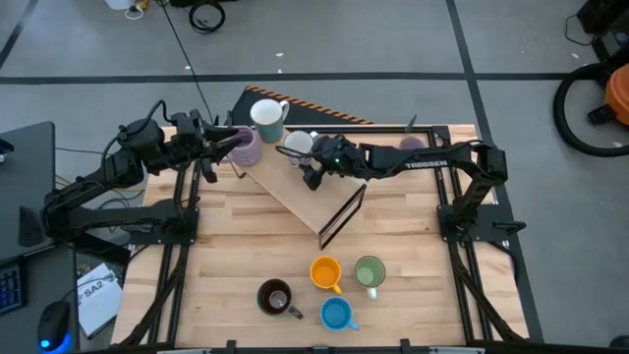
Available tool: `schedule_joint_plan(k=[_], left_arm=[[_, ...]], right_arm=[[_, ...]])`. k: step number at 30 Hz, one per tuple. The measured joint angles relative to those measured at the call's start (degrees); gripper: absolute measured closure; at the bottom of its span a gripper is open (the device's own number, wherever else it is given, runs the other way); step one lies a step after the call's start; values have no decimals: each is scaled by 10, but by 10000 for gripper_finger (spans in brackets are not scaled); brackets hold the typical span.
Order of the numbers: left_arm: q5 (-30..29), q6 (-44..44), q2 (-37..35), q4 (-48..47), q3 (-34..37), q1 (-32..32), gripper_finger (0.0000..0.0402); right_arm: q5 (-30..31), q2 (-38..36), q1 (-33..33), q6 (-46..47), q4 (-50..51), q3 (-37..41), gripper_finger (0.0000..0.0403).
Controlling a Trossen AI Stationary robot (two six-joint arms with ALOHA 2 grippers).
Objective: Place coffee mugs
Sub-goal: Put the white patterned mug on the shelf
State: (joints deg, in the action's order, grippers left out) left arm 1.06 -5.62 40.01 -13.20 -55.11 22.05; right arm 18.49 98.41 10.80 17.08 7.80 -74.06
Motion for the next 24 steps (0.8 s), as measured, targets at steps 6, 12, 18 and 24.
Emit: schedule_joint_plan(k=[6,12,18,24], left_arm=[[0,2,0,1,0,0,269],[0,2,0,1,0,0,269],[0,2,-1,1,0,0,269],[0,3,-1,1,0,0,269]], right_arm=[[-18,17,13,-29,-60,0,45],[-25,26,21,-38,-73,0,45],[-35,39,24,-42,-96,0,45],[-31,42,29,-43,-108,0,45]])
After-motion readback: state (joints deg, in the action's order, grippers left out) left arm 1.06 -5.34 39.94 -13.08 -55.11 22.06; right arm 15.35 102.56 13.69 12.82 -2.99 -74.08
